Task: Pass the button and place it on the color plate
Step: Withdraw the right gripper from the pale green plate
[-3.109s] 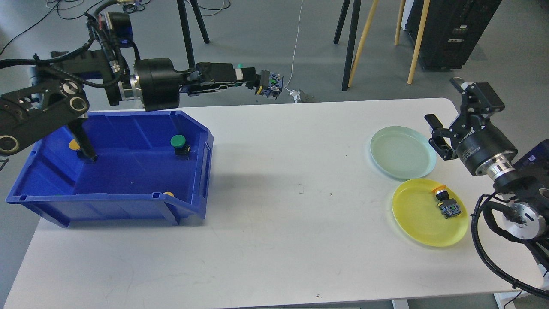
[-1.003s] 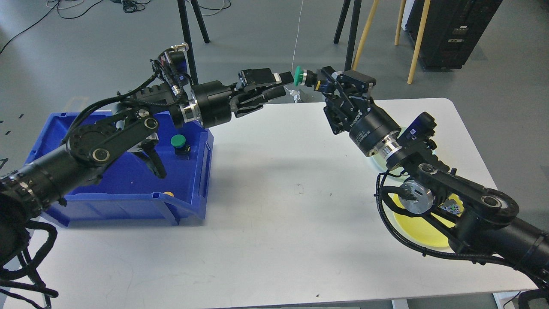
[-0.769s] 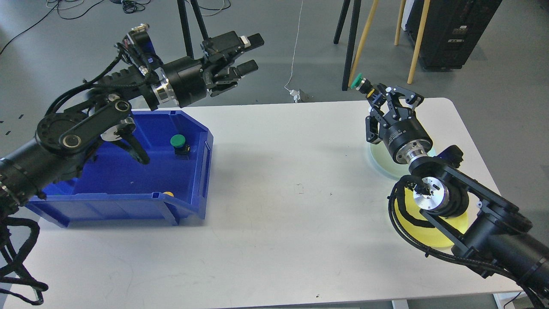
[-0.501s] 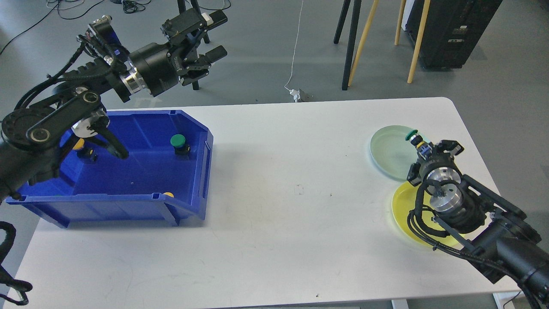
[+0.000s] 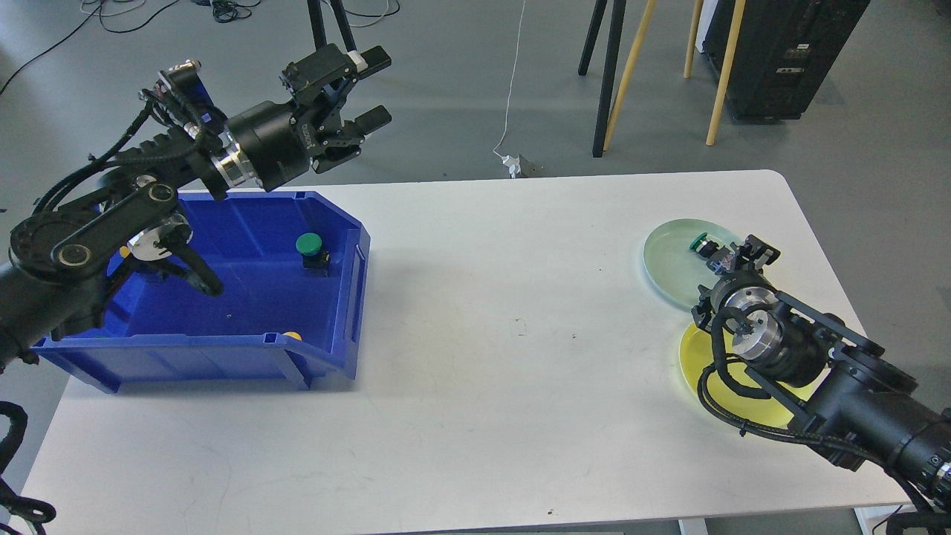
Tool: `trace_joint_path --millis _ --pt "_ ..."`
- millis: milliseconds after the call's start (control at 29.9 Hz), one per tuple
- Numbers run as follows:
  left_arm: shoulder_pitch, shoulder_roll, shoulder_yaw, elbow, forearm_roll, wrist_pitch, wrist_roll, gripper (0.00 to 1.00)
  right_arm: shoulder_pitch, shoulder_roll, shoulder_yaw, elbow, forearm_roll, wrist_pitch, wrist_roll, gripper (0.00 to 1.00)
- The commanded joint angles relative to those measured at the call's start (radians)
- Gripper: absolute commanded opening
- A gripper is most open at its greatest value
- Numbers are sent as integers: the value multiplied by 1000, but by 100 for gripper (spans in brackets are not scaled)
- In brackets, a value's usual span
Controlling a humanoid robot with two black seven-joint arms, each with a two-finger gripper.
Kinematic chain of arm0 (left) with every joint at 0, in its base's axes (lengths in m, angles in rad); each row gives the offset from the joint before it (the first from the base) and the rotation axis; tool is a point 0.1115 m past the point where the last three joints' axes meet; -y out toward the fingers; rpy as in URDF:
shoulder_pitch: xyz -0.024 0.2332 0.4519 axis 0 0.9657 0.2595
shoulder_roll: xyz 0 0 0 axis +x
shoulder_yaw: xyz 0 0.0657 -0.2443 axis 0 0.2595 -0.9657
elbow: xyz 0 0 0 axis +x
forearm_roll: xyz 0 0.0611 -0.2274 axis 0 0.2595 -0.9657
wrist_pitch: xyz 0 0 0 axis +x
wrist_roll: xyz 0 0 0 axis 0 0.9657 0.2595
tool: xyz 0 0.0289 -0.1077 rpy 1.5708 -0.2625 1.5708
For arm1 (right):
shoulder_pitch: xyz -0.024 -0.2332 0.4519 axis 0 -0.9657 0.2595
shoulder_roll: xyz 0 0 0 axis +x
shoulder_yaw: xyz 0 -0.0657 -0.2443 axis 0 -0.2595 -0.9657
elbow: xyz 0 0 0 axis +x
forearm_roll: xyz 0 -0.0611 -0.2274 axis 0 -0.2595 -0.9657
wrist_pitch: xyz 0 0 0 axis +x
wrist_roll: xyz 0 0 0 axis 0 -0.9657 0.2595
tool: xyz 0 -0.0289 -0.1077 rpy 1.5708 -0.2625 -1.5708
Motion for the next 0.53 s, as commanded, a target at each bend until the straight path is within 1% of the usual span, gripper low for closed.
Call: trace_joint_path --millis 0,33,100,167,234,334,435,501 --pt "21 16 -13 8 -30 0 0 99 55 -100 -8 115 -56 68 6 100" --pt "26 17 -15 14 -51 0 0 99 74 -130 -4 148 -88 126 11 100" --pt "29 20 -13 23 -122 0 0 99 113 -176 2 199 -148 278 25 100" --pt "29 19 -13 61 -213 0 0 99 152 -209 23 219 -176 445 54 100" --pt "30 11 -15 96 -325 0 0 99 186 -216 35 218 -175 578 80 100" --pt "32 2 -15 121 -480 0 0 100 236 -205 29 209 -170 749 109 100" --pt "32 3 -15 121 -533 0 0 100 258 -185 32 184 -167 866 115 100" --pt "27 3 -16 121 -533 0 0 100 259 -168 43 170 -167 883 115 99"
